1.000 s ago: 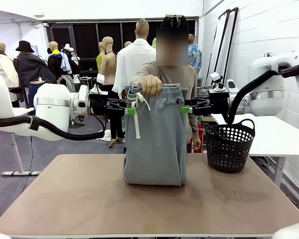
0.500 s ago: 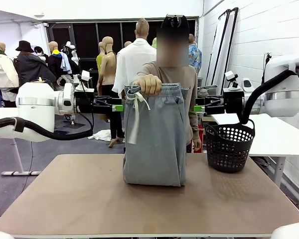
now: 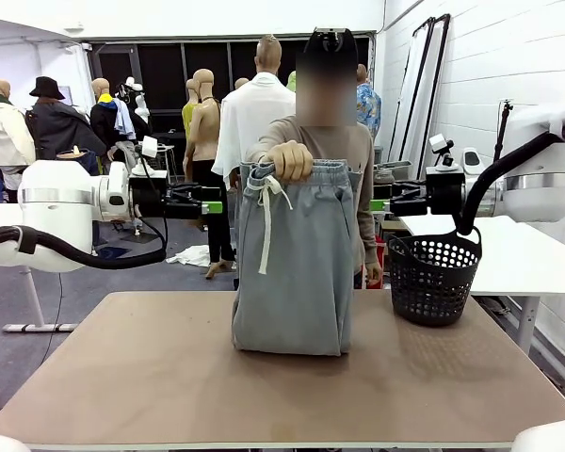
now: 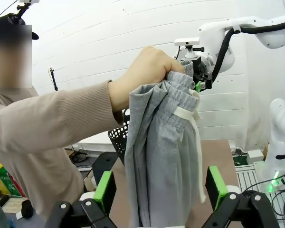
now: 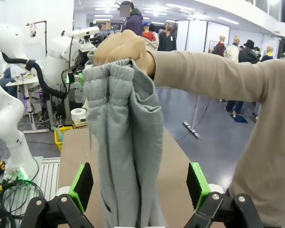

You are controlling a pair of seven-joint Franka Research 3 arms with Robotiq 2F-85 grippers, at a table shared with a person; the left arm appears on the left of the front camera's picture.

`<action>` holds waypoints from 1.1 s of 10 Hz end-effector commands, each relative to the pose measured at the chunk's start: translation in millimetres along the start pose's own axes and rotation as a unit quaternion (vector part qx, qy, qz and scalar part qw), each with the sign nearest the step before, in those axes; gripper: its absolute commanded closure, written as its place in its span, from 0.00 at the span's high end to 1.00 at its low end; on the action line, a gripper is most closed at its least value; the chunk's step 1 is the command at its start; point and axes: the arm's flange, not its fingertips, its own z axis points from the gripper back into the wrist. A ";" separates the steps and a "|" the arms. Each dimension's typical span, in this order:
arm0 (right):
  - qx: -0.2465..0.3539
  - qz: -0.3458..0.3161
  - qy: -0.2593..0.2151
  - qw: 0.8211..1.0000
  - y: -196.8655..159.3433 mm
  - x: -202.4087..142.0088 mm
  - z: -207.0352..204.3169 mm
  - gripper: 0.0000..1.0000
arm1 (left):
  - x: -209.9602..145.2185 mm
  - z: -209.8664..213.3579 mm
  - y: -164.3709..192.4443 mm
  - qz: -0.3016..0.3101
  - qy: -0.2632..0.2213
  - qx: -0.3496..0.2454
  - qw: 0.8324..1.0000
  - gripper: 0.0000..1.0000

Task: Fold the training pants.
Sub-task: Release the ends of the Training pants and then grab the overlapped ends.

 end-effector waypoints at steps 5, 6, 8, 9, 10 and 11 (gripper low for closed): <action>-0.028 -0.004 -0.034 0.999 2.1 -8.6 -17.5 1.00 | -2.1 -16.5 -0.1 -0.015 -0.019 -0.035 0.999 1.00; -0.022 -0.009 -0.033 0.999 4.6 -9.4 -21.3 1.00 | -2.0 -23.9 0.1 -0.013 -0.019 -0.047 0.999 1.00; -0.001 -0.023 -0.034 0.999 5.5 -12.1 -27.4 1.00 | -1.5 -35.5 0.0 -0.010 -0.013 -0.066 0.998 1.00; 0.001 -0.026 -0.035 0.999 6.6 -13.0 -28.9 1.00 | -1.6 -38.4 0.6 -0.009 -0.012 -0.068 0.998 1.00; 0.002 -0.029 -0.041 0.999 9.4 -13.0 -30.9 1.00 | -1.5 -41.2 0.7 -0.010 -0.012 -0.070 0.997 1.00; 0.001 -0.029 -0.040 0.999 12.0 -13.6 -32.9 1.00 | -1.2 -44.6 0.7 -0.012 -0.011 -0.070 0.997 1.00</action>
